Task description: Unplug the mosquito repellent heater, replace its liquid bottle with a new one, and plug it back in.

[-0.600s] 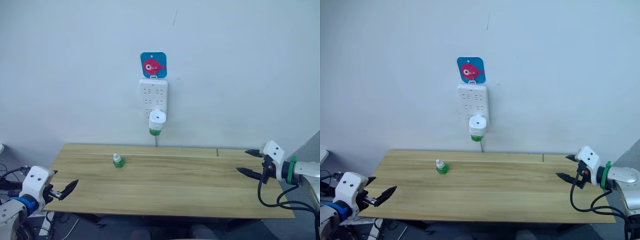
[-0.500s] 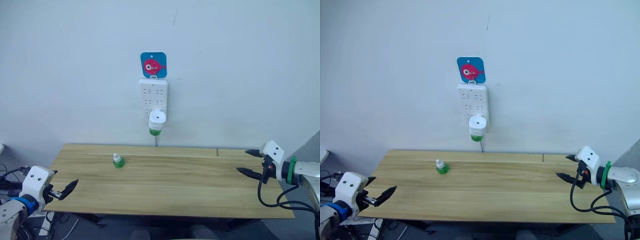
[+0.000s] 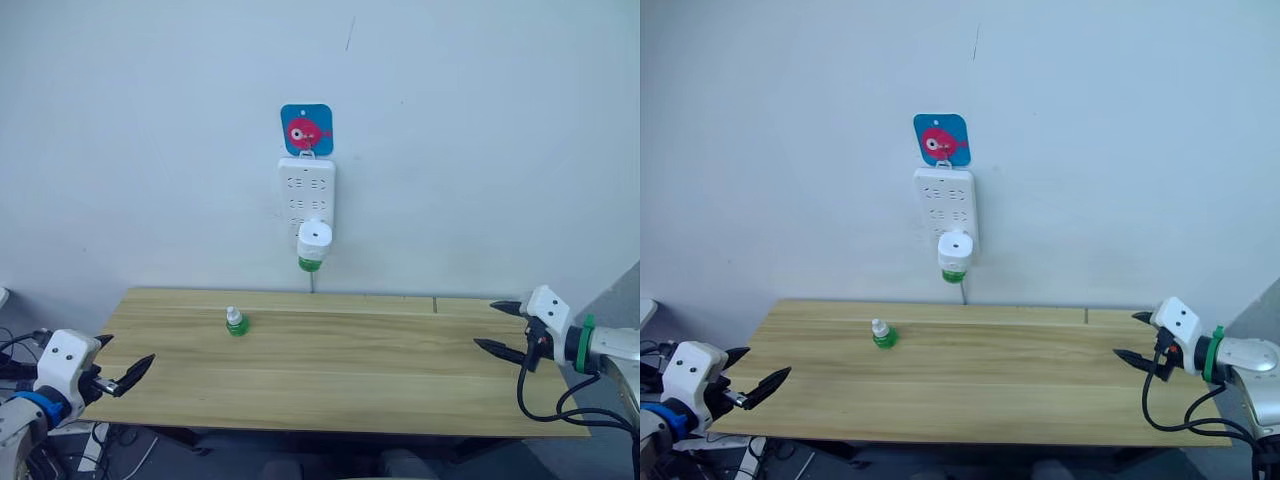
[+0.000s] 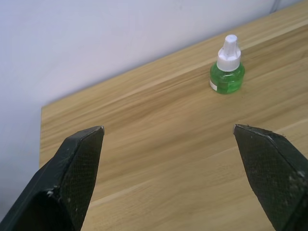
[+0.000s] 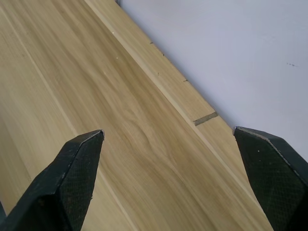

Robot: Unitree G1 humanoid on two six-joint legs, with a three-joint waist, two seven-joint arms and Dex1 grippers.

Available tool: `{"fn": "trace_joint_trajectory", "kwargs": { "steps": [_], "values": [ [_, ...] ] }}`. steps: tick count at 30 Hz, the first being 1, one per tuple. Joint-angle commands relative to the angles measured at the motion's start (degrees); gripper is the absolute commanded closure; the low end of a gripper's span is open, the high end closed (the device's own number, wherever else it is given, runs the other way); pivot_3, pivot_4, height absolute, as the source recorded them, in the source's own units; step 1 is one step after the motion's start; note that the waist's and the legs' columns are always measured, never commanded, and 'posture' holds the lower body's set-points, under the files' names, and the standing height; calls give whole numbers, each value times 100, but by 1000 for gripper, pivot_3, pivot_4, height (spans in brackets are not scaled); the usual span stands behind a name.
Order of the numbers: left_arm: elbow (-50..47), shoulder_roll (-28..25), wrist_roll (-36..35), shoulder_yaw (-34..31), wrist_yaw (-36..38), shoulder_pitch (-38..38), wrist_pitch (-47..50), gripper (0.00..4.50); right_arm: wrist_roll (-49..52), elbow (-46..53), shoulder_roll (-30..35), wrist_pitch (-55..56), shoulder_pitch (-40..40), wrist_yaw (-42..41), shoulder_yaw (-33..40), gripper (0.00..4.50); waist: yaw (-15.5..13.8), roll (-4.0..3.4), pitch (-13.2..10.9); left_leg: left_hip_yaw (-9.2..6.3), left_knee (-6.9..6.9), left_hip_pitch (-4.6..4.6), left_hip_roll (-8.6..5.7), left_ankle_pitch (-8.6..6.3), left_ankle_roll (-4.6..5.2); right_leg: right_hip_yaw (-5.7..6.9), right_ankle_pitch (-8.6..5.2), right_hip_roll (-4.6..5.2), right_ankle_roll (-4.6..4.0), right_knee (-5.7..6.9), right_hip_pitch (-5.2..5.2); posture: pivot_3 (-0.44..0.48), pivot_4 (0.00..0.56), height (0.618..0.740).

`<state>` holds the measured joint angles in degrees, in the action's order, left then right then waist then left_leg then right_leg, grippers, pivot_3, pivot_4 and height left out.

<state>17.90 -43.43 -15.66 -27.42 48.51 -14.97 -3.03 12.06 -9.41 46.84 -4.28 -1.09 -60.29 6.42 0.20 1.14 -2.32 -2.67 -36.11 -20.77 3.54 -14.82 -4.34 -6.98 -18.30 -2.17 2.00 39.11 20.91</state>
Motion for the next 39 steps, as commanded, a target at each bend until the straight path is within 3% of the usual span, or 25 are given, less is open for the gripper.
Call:
{"fn": "trace_joint_trajectory", "kwargs": {
  "steps": [1, 14, 24, 30, 39],
  "values": [
    [50, -198, -329, -253, 305, 137, -3, 0, 125, 212, 109, -148, -57, 5, 169, 14, 0, 1, 1, 0, 0, 0, 0, 0, 0, 0, 0, -1, 0, 0, 1, 89, 0, 740],
    [99, -383, -312, -184, 513, 298, -94, 0, 235, 553, 96, -365, 46, 22, 249, 14, -1, -4, 2, 3, 1, -4, 2, 0, 0, -1, 0, -2, 0, 2, 12, 72, 0, 740],
    [-535, -793, -735, 320, 1160, 1535, 1050, 0, 766, 2573, -79, -1100, 109, 289, 184, 14, 67, -13, -5, 7, 1, -12, 4, 0, 0, -5, 1, -5, 2, 10, 21, -7, 20, 740],
    [-757, -308, -654, 789, 680, 2647, 1192, 0, 1496, 4064, -777, -2484, -345, 1544, 302, 14, 221, -9, -15, 3, -4, -11, 6, 0, 0, -8, 0, -14, 2, 37, 27, -79, 41, 740],
    [-966, 501, -471, 1222, -113, 3100, 1256, 0, 1474, 5229, -1364, -3170, -187, 2760, -70, 14, 503, 2, -50, -3, -1, -24, 10, -1, 1, -13, -3, -18, 5, 37, 36, -142, 64, 740]
  ]
}}
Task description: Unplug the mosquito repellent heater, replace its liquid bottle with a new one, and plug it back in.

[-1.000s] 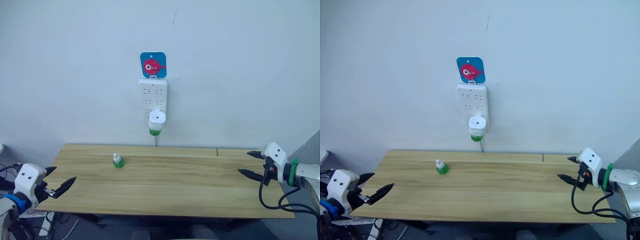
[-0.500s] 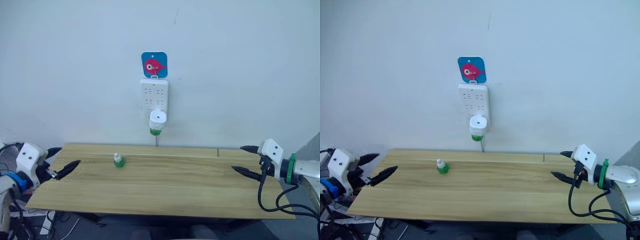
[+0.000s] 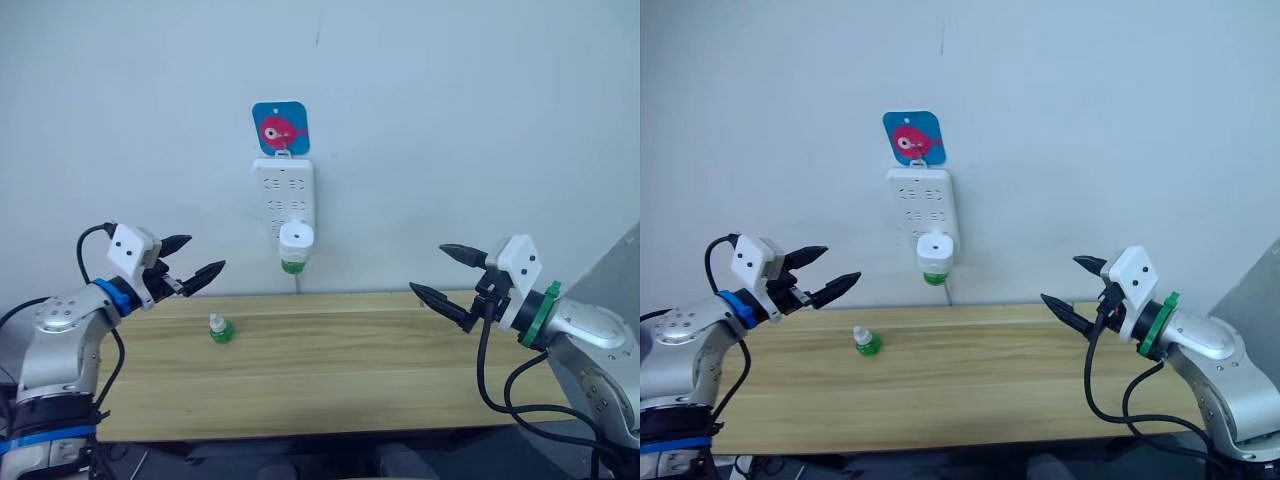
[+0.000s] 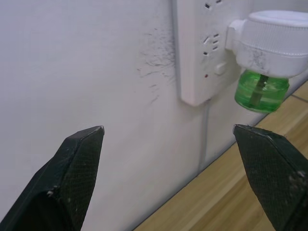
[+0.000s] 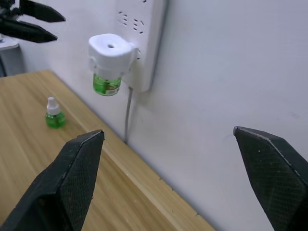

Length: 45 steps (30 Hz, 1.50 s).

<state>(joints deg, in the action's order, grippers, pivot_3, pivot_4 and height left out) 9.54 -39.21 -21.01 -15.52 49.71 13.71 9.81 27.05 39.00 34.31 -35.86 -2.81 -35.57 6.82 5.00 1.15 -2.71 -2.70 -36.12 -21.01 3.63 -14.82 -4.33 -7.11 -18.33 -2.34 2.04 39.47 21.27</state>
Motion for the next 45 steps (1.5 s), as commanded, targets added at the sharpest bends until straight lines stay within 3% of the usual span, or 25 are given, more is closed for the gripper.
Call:
{"fn": "trace_joint_trajectory", "kwargs": {
  "steps": [1, 9, 26, 29, 32, 45],
  "values": [
    [-76, 130, 107, 74, -294, 291, -51, 0, -58, 446, -153, -48, -21, 381, -193, 14, 51, 3, -20, -1, -1, 1, 0, 0, 0, 0, 0, -1, 0, 1, -1, -149, 67, 740],
    [422, 386, 73, 351, -162, 817, 65, 0, -265, 647, -339, -149, -118, 834, -711, 14, 308, 14, -133, -6, -4, 1, -1, 0, 0, 0, 0, -2, 1, 1, -5, -167, 80, 740],
    [2273, 159, 297, 641, 925, 2163, -241, 0, -265, 736, -371, -196, -132, 976, -844, 14, 443, 22, -273, -28, -4, -21, -3, 1, 0, 10, 0, -7, 2, 1, 6, -186, 92, 740],
    [2403, 200, 245, 576, 972, 2276, -269, 582, -237, 776, -361, -228, -100, 975, -839, 0, 442, 20, -279, -38, -13, -36, -5, 1, -1, 13, 0, -8, 2, 2, 10, -191, 93, 740],
    [2497, 222, 284, 581, 965, 2326, -375, 1492, -209, 803, -354, -265, -83, 967, -827, 0, 453, 16, -285, -40, -22, -50, -5, 1, -1, 14, 1, -8, 4, 0, 17, -193, 92, 740],
    [2698, 365, 296, 753, 1264, 2718, -418, 1492, -134, 894, -319, -424, -98, 967, -797, 0, 458, 13, -316, -61, -75, -91, -11, 1, -1, 19, 2, -12, 10, 19, 34, -204, 92, 740]
  ]
}}
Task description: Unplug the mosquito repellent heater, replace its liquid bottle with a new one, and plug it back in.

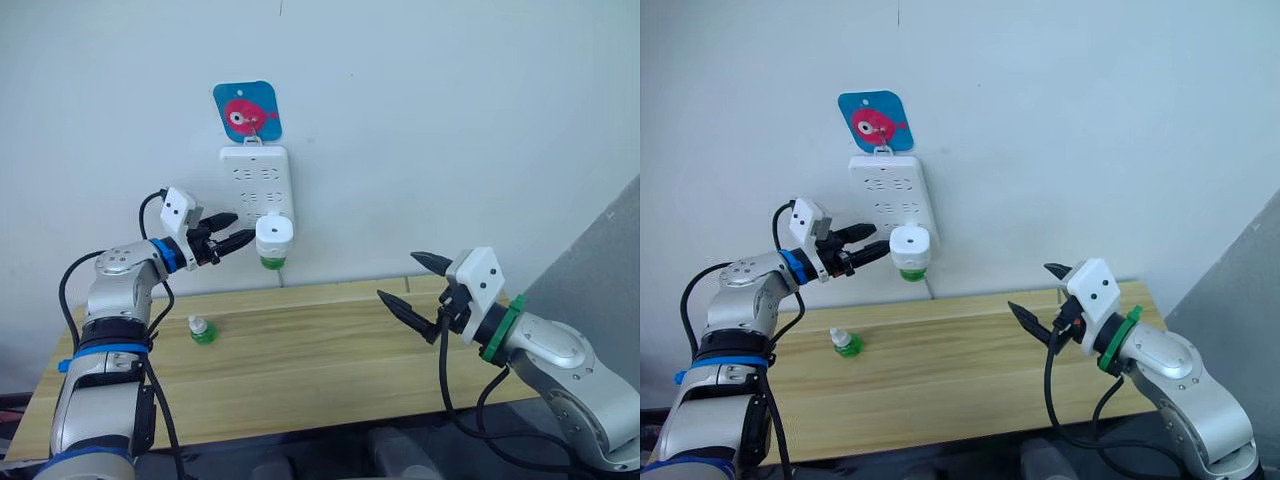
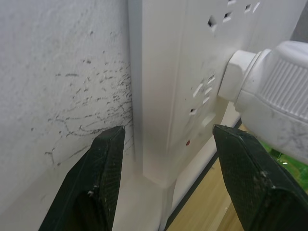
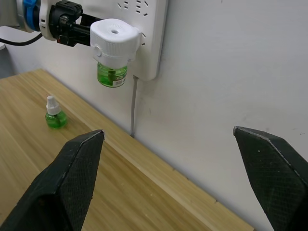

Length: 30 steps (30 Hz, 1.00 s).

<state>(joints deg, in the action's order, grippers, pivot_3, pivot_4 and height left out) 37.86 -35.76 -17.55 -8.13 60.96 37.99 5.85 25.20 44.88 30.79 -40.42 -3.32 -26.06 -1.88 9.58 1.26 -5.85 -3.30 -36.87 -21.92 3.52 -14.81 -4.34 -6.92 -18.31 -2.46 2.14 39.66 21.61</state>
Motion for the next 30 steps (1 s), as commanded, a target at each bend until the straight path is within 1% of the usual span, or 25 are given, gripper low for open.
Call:
{"fn": "trace_joint_trajectory", "kwargs": {
  "steps": [1, 4, 10, 13, 16, 18, 21, 25, 27, 30],
  "values": [
    [-168, 26, -47, 51, 214, 311, 2, 1492, 57, 313, 39, 24, -46, 20, 75, 0, 0, 3, -3, 0, -2, 0, 0, 0, 0, 0, 0, 0, 1, 0, 0, -204, 92, 740],
    [-294, -11, -70, 123, 433, 357, 131, 1492, 81, 345, 55, -5, -26, 38, 100, 0, 13, 0, -5, 1, -4, -1, 0, 0, 0, -1, 1, 0, 2, 1, 0, -213, 94, 740],
    [-259, -49, -35, 153, 630, 450, 165, 1492, 104, 376, 56, -17, -10, 74, 94, 0, 91, -4, -13, 0, 2, -2, 3, -1, 1, -2, 0, -4, 3, 1, 4, -219, 98, 740],
    [-258, -15, -66, 136, 662, 502, 224, 2075, 124, 350, 5, -7, -74, 95, 65, 0, 136, -3, -16, 0, 1, -6, 2, -1, 1, -3, -1, -4, 5, 0, 5, -217, 97, 740],
    [-270, -12, -74, 122, 704, 503, 278, 2982, 181, 329, -51, 0, -148, 106, 41, 0, 141, 0, -21, -3, -1, -6, 1, -1, 1, -2, -1, -4, 5, 1, 3, -218, 97, 740],
    [-282, -15, -77, 124, 750, 501, 319, 3175, 239, 291, -129, -11, -234, 123, 17, 0, 145, 1, -22, -8, -6, -5, -1, 0, 0, -3, -1, -4, 5, 4, 1, -220, 97, 740],
    [-308, -5, -82, 123, 756, 507, 387, 3175, 323, 194, -273, -105, -457, 146, -102, 0, 160, 0, -23, -4, -10, -3, -4, 0, 0, -12, 0, -5, 8, 9, -1, -225, 98, 740],
    [-344, 31, -71, 137, 725, 529, 458, 3176, 326, -130, -602, -547, -1105, 348, -497, 0, 159, -1, -25, -6, -11, -3, -5, 0, 0, -13, 1, -5, 9, 13, -1, -226, 98, 740],
    [-372, 38, -71, 133, 707, 530, 489, 3176, 273, -343, -845, -831, -1431, 589, -639, 0, 154, -2, -27, -7, -10, -3, -5, 0, 0, -12, 1, -5, 9, 14, 1, -231, 102, 740],
    [-413, 38, -67, 131, 694, 512, 519, 3176, 286, -547, -1382, -1257, -1904, 1022, -812, 0, 149, -5, -31, -12, -10, -6, -5, 0, 0, -10, 1, -5, 9, 16, 2, -228, 105, 740]
  ]
}}
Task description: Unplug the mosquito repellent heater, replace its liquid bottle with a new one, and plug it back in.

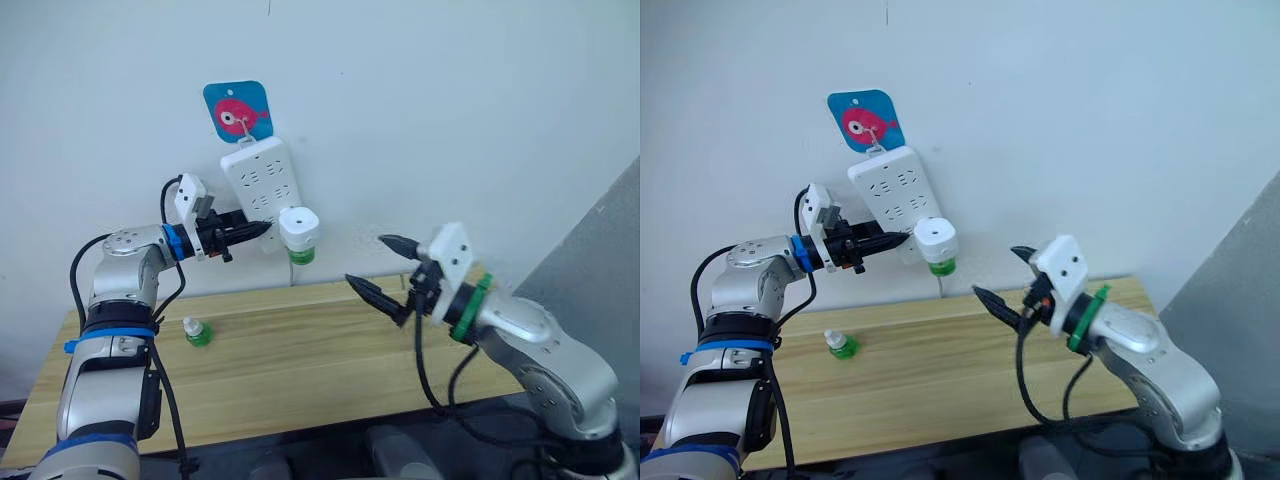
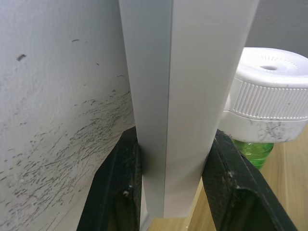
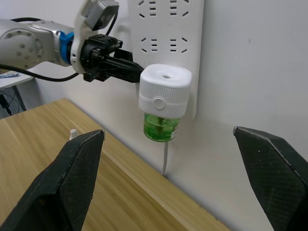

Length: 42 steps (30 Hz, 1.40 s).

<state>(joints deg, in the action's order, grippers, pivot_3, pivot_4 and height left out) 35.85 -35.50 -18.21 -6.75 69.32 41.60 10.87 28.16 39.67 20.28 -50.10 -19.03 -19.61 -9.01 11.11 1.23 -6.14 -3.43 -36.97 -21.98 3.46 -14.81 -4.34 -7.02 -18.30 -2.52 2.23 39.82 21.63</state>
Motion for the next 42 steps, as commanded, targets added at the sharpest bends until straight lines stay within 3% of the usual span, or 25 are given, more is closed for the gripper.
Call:
{"fn": "trace_joint_trajectory", "kwargs": {
  "steps": [1, 10, 28, 34, 42],
  "values": [
    [-229, 12, 2, -4, -149, 145, 25, 3176, -37, -106, -535, -457, -486, 561, -167, 0, -3, -2, -2, -2, 0, -2, 0, 0, 0, 1, 0, 0, 0, 1, 1, -228, 106, 740],
    [-354, 58, 39, 21, -189, 74, 28, 3176, -624, -1237, -1855, -658, -1329, 1467, -652, 0, -4, -7, -9, -18, -1, -17, -3, 1, -1, 10, 0, 1, 0, 5, 10, -224, 105, 740],
    [-544, 6, 33, -14, -229, -42, 102, 3176, -1239, -3004, -2787, 433, -1807, 1360, -551, 0, -2, -13, -13, -56, -2, -45, -5, 2, -2, 42, 1, 2, -2, 7, 18, -199, 98, 740],
    [-536, 9, 38, -19, -260, -45, 120, 3176, -1295, -3186, -2839, 603, -1863, 1274, -519, 1520, 0, -20, -17, -74, -2, -52, -6, 2, -3, 59, 4, 2, -8, 10, 22, -198, 97, 740],
    [-343, 61, 266, -9, -604, -37, -209, 3176, -1305, -2553, -2629, 177, -1662, 1207, -537, 1515, -11, -31, -23, -85, -2, -56, -8, 11, -17, 68, 2, 3, -6, 14, 21, -207, 98, 740]
  ]
}}
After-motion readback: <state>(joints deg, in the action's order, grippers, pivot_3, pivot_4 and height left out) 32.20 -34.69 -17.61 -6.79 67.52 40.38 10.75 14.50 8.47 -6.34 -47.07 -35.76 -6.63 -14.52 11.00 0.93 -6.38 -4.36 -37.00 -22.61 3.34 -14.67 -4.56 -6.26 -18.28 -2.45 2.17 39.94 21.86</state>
